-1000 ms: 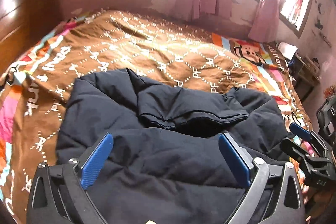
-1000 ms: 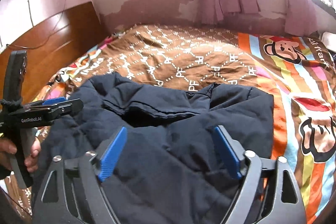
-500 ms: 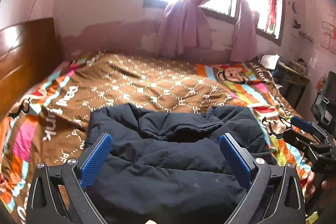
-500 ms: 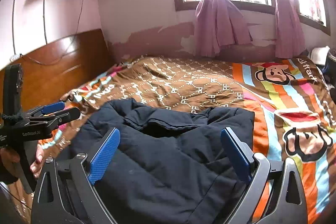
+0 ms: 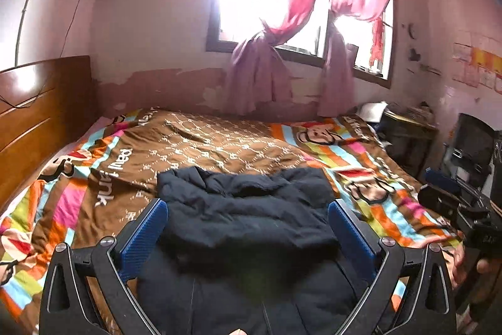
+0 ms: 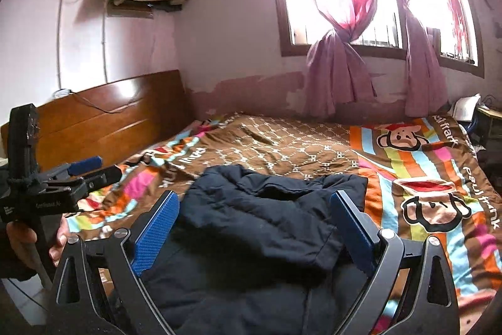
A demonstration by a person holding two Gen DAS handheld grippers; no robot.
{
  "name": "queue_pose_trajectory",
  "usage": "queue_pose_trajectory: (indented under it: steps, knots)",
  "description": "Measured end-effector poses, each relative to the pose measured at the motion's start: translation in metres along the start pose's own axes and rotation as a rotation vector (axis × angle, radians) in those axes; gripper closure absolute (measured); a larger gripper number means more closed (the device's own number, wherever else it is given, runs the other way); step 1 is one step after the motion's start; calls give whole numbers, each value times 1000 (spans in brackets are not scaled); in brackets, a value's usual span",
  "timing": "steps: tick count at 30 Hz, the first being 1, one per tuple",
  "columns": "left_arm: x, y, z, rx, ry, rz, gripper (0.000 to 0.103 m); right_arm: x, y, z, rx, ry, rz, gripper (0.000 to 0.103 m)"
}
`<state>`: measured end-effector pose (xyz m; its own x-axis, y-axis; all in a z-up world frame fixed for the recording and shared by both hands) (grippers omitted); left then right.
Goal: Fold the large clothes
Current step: 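Grasp the folded navy jacket with the right gripper while the left gripper grasps it too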
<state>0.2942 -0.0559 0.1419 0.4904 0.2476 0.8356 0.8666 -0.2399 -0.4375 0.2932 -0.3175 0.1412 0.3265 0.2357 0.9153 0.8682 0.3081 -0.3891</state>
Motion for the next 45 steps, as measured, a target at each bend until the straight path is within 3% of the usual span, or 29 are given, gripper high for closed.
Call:
queue_pose_trajectory:
  steps: [9, 15, 22, 27, 32, 36, 41, 45]
  knots:
    - [-54, -78, 10, 30, 69, -8, 0, -37, -78, 46, 2, -9, 29, 6]
    - [-107, -89, 38, 40, 65, 34, 0, -94, -97, 61, -12, -26, 119, 6]
    - [-192, -76, 70, 122, 164, 108, 0, -180, -87, 67, -5, -54, 262, 6]
    - [-254, -51, 88, 199, 233, 268, 0, -239, -59, 67, 38, -29, 436, 6]
    - [-287, -28, 97, 244, 257, 392, 0, -286, -38, 67, 46, 0, 586, 6]
    - [-302, -19, 101, 250, 270, 428, 0, -321, -18, 64, -27, -8, 704, 6]
    - [-309, -14, 107, 264, 243, 428, 0, -325, -5, 59, -119, -52, 686, 6]
    - [-311, -10, 108, 304, 255, 388, 0, -315, -4, 63, -158, -116, 608, 7]
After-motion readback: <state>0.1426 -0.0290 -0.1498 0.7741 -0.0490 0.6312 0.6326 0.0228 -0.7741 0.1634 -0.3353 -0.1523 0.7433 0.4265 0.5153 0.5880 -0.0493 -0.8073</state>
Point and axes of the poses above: each gripper's, at about its wrist camera, not at the fingertips, and y roughly the way its jaws point, z to its left, x to its top, the point moved 6 cm from there along y, roughly the way its jaws point, and after that the axes turned 14 degrees about -y, right-handed, at the moved point
